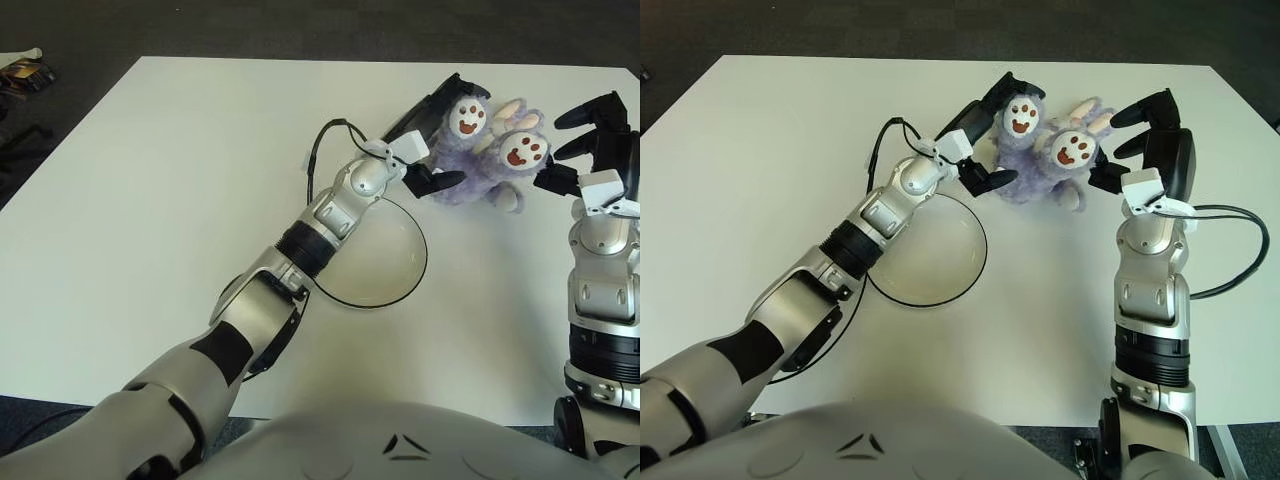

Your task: Put the doll into the plate.

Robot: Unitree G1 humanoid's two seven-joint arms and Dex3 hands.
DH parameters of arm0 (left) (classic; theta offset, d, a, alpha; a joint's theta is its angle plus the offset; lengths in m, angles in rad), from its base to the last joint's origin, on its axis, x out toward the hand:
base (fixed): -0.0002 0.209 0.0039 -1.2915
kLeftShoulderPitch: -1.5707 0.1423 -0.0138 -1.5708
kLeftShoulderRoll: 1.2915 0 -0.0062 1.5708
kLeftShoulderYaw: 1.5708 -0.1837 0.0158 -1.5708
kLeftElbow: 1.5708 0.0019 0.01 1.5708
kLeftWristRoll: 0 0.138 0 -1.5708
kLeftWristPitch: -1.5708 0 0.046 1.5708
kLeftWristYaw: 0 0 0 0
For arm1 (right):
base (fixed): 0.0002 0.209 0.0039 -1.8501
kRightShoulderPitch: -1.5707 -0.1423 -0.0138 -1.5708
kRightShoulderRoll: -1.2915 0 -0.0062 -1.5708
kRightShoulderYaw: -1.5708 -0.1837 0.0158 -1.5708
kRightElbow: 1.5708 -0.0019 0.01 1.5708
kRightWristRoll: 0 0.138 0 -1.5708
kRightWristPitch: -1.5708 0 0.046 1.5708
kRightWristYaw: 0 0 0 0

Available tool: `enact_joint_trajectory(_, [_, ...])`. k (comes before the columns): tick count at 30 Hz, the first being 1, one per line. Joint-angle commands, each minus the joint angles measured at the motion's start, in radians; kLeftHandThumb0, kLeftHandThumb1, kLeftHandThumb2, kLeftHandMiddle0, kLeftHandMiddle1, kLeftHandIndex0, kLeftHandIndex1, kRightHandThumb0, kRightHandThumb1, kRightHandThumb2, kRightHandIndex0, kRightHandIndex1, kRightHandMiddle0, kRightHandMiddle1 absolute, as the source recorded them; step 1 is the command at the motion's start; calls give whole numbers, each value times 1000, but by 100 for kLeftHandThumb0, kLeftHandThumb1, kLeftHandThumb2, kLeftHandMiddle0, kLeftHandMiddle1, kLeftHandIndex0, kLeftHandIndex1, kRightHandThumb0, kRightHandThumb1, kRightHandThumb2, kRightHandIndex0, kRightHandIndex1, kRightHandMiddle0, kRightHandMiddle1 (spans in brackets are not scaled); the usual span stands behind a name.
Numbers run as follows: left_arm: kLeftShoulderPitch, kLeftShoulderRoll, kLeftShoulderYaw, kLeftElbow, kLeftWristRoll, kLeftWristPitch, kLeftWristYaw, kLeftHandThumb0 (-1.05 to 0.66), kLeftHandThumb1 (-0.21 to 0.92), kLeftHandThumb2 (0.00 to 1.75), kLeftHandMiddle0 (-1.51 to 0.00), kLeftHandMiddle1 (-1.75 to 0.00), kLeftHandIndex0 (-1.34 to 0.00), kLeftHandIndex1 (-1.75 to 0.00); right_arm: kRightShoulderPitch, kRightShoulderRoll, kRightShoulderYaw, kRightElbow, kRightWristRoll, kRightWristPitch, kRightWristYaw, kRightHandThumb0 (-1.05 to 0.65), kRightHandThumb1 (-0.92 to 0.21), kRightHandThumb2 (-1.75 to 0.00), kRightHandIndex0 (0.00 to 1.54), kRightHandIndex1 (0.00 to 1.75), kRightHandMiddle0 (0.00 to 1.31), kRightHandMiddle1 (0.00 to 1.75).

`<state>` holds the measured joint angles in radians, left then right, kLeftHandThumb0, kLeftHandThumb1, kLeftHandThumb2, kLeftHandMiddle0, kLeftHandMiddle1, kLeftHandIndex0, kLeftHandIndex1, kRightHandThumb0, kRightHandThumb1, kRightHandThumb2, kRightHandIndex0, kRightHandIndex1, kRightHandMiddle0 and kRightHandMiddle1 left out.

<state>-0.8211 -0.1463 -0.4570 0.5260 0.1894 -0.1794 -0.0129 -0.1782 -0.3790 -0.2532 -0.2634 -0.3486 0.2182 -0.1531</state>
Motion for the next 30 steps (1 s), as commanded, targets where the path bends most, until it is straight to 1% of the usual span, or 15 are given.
enact_joint_trajectory(1, [-16, -112, -4, 65, 28, -46, 48, 21, -5, 140, 0, -74, -3, -122, 6, 4, -4, -18, -19, 10, -11, -1, -53, -102, 53, 159, 25, 175])
enact_joint_trajectory(6, [-34, -125, 2, 124, 35, -86, 76, 26, -4, 142, 0, -89, -8, -126, 10, 3, -4, -25, -25, 17, -12, -1, -53, -102, 53, 159, 26, 175])
enact_joint_trajectory(8, [-44, -129, 4, 146, 43, -89, 95, 27, -3, 143, 0, -93, -10, -127, 18, 3, -16, -29, -16, 24, -5, -1, -53, -102, 53, 159, 26, 175])
enact_joint_trajectory(10, [-56, -136, 7, 173, 48, -89, 113, 28, -2, 144, 0, -101, -14, -131, 22, 5, -26, -29, -5, 30, 1, -1, -53, -102, 53, 158, 25, 175])
enact_joint_trajectory(15, [-83, -154, 22, 230, 42, -85, 140, 26, 1, 145, 0, -116, -18, -137, 21, 9, -34, -23, 7, 29, 1, -1, -54, -101, 54, 157, 25, 175])
enact_joint_trajectory(16, [-91, -158, 23, 243, 44, -82, 147, 26, 1, 145, 0, -117, -18, -137, 22, 7, -34, -20, 3, 25, -3, -1, -54, -101, 54, 157, 25, 175])
enact_joint_trajectory(19, [-113, -165, 28, 282, 49, -83, 166, 25, 3, 146, 0, -130, -22, -143, 24, 4, -33, -12, -9, 15, -15, -1, -53, -101, 54, 157, 25, 175])
enact_joint_trajectory(22, [-141, -188, 43, 343, 42, -98, 195, 24, 4, 146, 0, -139, -25, -149, 27, -1, -31, -3, -30, 9, -30, -1, -53, -102, 54, 157, 25, 175])
enact_joint_trajectory(26, [-156, -202, 49, 378, 44, -106, 226, 22, 6, 145, -3, -149, -29, -156, 30, 1, -27, -5, -43, 11, -38, -1, -53, -102, 54, 158, 25, 175])
enact_joint_trajectory(27, [-158, -203, 48, 384, 47, -105, 234, 23, 7, 146, -5, -154, -33, -163, 31, 2, -27, -6, -45, 12, -39, -1, -53, -102, 54, 158, 25, 175])
enact_joint_trajectory(28, [-161, -208, 46, 391, 51, -106, 246, 24, 7, 146, -5, -157, -36, -165, 33, 4, -27, -8, -44, 12, -38, -1, -53, -102, 54, 157, 25, 175])
enact_joint_trajectory(30, [-159, -225, 44, 403, 55, -114, 277, 27, 8, 147, -9, -165, -48, -171, 36, 6, -28, -12, -39, 13, -35, -1, -53, -102, 55, 157, 26, 175])
